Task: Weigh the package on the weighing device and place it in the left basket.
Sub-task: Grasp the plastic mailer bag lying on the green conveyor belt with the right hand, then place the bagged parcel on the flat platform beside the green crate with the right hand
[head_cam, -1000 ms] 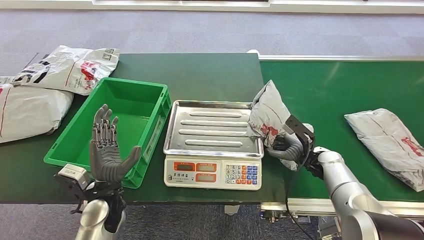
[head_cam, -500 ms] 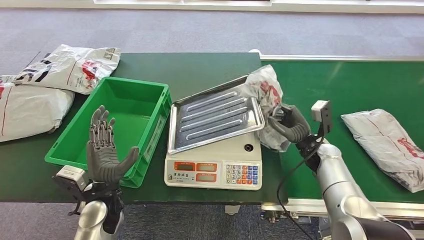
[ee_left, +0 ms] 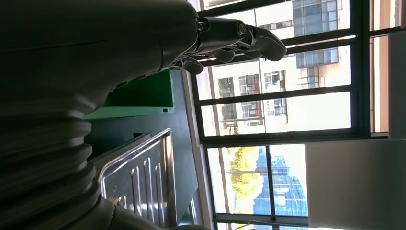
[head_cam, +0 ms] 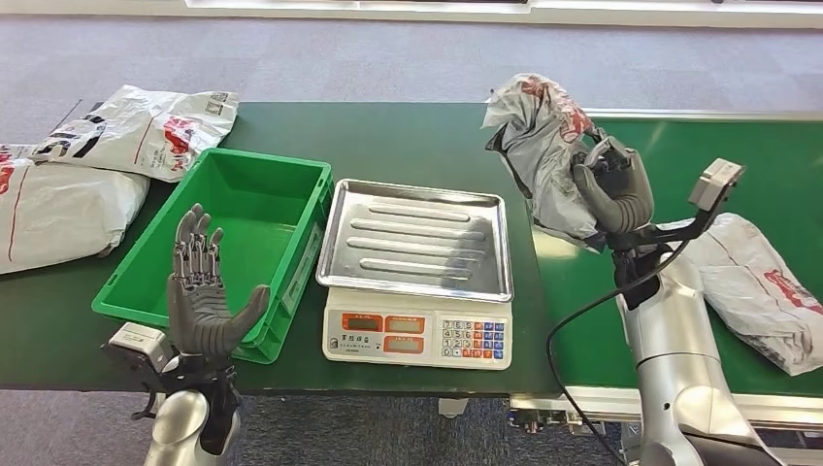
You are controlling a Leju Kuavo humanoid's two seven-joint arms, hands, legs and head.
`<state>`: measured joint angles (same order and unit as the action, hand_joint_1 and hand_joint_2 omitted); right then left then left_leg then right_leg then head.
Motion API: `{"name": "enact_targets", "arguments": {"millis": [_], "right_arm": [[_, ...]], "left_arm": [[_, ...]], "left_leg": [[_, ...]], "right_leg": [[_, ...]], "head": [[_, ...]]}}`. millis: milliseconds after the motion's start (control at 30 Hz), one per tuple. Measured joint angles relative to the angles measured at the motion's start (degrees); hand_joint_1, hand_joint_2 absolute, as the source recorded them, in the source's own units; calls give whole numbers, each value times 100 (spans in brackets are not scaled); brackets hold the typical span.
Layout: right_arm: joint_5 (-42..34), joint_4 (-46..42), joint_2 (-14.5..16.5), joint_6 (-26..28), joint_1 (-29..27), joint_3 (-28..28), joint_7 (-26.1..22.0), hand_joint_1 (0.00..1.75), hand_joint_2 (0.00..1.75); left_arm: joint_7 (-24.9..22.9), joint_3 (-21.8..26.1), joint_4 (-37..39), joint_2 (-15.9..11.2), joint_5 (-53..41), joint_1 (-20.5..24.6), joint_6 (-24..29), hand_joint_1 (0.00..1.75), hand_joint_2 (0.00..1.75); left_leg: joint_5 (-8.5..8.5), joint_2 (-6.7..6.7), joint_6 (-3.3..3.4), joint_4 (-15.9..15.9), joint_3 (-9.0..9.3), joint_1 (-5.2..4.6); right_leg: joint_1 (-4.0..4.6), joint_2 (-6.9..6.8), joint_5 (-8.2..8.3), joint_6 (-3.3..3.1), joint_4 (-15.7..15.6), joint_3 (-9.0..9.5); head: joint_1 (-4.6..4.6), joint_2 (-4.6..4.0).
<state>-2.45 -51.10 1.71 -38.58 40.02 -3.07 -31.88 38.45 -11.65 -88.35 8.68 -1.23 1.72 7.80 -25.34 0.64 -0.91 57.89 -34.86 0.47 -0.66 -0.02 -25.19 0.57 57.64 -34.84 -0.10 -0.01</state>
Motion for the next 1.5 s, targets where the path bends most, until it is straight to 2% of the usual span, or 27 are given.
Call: {"name": "enact_targets", "arguments": {"millis": [200,400,567,833,1367,1500], "right_arm": [[630,341,76,77,269,-109,720,175,175],[664,1286,344,199,867,-272,1155,175,175],[675,1958,610,209,1135,-419,1448,175,175],[680,2525,958,204,1342,-582,1568,175,175],[668,2772,1046,198,1432,-651,1602,175,175],[637,2806,1124,172,1435,-685,1751,175,175]], "left_arm": [[32,0,57,35,-25,87,-50,0,175],[33,-25,161,81,-29,219,-54,0,175],[32,-54,242,104,9,312,-53,0,175],[30,-59,319,131,63,384,-34,0,175],[30,-59,365,133,68,420,-31,0,175],[26,-59,365,133,80,423,-5,0,175]], "left_leg": [[6,0,-3,-1,-2,0],[10,-2,-6,-1,-1,1],[10,-3,-6,-1,-2,1],[10,-3,-6,-1,-2,1],[10,-4,-6,-1,-1,1],[10,-2,-6,-1,0,1]], "right_leg": [[5,0,2,-2,3,1],[11,-1,2,-4,4,1],[10,-1,2,-4,5,1],[9,-3,2,-4,5,0],[9,-2,2,-4,5,1],[10,0,2,-4,5,1]], "head": [[1,1],[0,0],[0,0],[0,-2],[0,1],[0,0]]}}
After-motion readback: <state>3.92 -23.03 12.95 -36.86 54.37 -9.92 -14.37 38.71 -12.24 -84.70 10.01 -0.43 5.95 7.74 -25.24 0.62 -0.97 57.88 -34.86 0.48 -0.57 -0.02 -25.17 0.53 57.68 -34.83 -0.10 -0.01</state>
